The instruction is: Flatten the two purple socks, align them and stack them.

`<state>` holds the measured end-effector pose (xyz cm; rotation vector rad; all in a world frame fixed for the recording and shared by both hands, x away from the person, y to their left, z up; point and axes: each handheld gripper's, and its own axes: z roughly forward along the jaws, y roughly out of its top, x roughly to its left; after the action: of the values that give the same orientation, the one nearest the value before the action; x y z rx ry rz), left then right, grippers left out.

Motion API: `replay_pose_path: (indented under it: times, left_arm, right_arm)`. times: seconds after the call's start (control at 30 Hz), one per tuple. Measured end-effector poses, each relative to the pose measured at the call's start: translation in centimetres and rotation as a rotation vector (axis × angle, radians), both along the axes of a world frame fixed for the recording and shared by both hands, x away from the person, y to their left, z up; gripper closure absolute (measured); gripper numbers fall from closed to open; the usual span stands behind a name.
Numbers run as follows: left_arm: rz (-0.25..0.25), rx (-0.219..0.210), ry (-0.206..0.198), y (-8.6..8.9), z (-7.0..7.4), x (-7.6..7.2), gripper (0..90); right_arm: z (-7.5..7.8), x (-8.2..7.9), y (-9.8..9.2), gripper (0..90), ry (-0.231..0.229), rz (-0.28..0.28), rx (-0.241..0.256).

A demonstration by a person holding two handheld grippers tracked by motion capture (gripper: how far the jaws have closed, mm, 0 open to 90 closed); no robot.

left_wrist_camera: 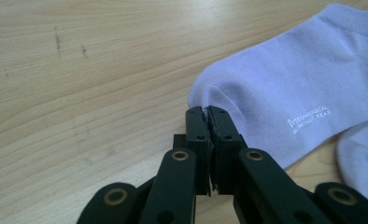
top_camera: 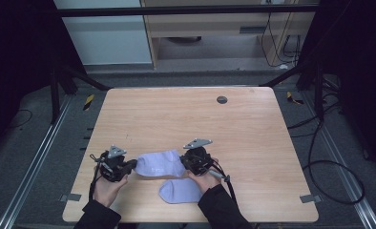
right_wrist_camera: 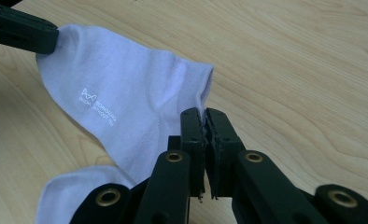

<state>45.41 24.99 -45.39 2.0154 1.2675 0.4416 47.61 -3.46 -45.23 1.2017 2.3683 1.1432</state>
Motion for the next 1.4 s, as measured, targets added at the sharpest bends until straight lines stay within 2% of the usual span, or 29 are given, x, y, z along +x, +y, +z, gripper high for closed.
replay_pose_path:
  times: [0.17,0.37,0.57,0.67,0.77,1.17,1.4]
  left_arm:
    - [-0.038,-0.006,-0.01,-1.0,0.9,-1.0,87.4]
    - [-0.089,-0.008,-0.004,-2.9,1.4,-2.0,87.4]
    - [-0.14,0.003,0.002,-4.9,1.4,-3.2,87.4]
    - [-0.161,0.014,0.013,-5.7,1.2,-3.6,87.4]
    - [-0.179,0.02,0.026,-6.4,1.0,-4.0,87.4]
    - [-0.224,0.038,0.071,-7.8,0.0,-5.0,87.4]
    - [-0.235,0.063,0.109,-8.1,-1.1,-5.2,87.4]
  right_arm:
    - [1.2,-1.2,-1.2,86.9,-0.02,0.018,-0.012]
    - [1.8,-2.9,-3.5,86.9,-0.017,0.014,-0.019]
    - [1.4,-4.3,-5.8,86.9,-0.008,-0.013,-0.032]
    - [0.9,-5.0,-6.7,86.9,0.006,-0.023,-0.02]
    - [0.6,-5.5,-7.4,86.9,0.016,-0.02,-0.04]
    - [0.0,-6.8,-8.8,86.9,0.053,-0.016,-0.054]
    - [-0.8,-6.9,-8.4,86.9,0.076,-0.006,-0.079]
